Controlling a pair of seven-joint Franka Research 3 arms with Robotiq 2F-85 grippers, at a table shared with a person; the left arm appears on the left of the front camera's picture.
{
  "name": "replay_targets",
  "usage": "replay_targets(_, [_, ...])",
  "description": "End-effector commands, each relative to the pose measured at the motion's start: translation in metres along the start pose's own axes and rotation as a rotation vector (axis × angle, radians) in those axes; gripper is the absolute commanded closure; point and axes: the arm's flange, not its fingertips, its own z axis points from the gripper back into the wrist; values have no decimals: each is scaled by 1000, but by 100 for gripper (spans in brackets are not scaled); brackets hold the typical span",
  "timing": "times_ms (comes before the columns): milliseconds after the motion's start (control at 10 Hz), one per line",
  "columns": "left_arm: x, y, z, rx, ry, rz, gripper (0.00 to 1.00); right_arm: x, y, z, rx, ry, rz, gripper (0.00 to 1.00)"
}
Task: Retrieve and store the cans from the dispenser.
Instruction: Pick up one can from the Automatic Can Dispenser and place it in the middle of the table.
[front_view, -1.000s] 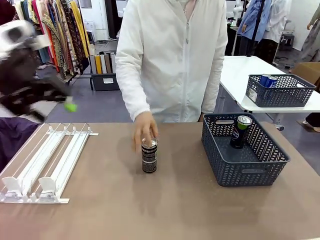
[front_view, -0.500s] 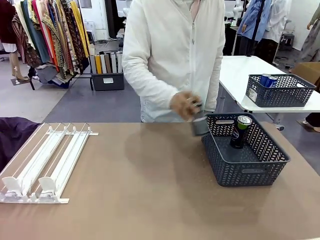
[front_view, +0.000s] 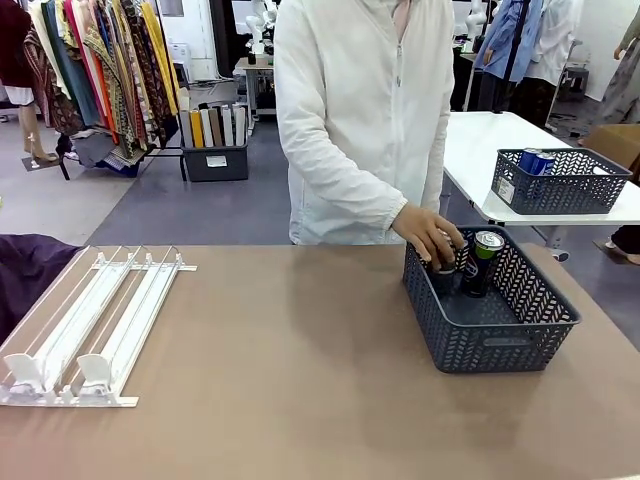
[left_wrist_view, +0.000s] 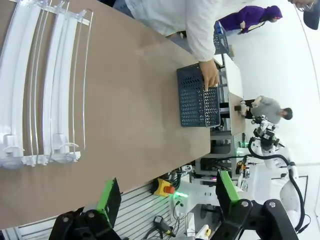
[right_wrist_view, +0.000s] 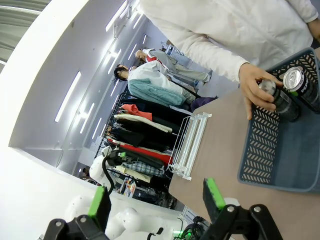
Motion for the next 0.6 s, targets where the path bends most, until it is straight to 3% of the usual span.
replay_targets(0, [-1,2,0,-25,-7,-14,0,4,4,-3,21,-20,8,0])
replay_targets(500, [-1,2,0,-25,-7,-14,0,4,4,-3,21,-20,8,0])
